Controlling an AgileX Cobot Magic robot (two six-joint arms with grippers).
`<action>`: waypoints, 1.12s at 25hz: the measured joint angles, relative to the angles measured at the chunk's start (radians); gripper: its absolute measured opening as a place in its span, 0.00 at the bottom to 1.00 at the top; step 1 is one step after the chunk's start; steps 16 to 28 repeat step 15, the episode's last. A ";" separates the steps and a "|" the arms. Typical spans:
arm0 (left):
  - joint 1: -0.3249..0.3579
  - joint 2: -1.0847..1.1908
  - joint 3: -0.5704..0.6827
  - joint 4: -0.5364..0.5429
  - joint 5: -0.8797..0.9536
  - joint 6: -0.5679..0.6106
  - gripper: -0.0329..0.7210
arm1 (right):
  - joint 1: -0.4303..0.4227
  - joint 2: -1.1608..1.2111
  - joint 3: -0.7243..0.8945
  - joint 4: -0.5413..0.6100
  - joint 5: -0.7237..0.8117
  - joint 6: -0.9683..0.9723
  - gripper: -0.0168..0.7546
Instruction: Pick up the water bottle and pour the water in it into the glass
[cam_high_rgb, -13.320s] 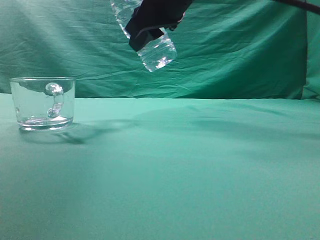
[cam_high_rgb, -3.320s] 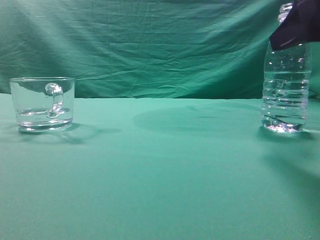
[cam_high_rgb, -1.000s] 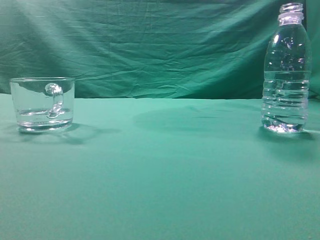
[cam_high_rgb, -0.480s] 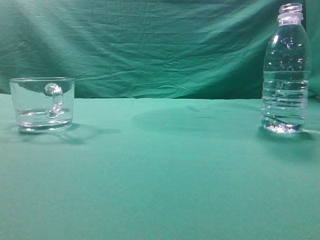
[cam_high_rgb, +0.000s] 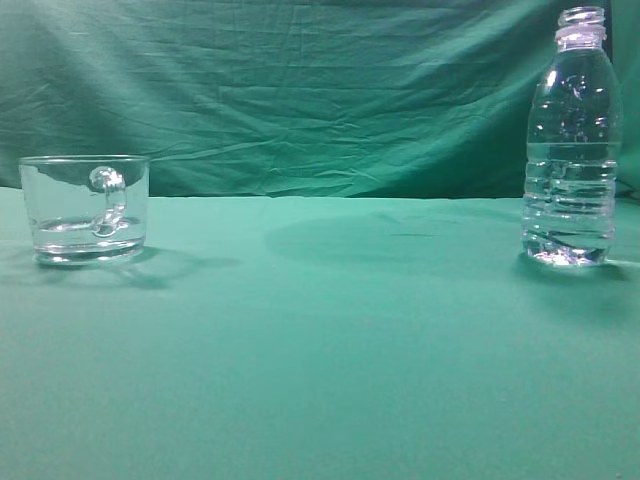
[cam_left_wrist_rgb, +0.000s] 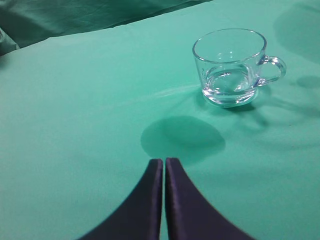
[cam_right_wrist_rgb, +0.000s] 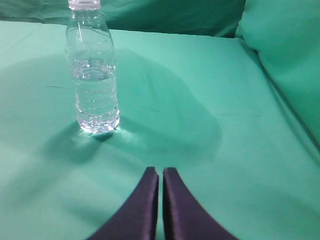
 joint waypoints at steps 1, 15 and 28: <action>0.000 0.000 0.000 0.000 0.000 0.000 0.04 | 0.000 0.000 0.000 0.000 0.000 -0.001 0.02; 0.000 0.000 0.000 0.000 0.000 0.000 0.04 | 0.000 0.000 0.000 0.001 0.000 -0.007 0.02; 0.000 0.000 0.000 0.000 0.000 0.000 0.04 | 0.000 0.000 0.000 0.001 0.000 -0.007 0.02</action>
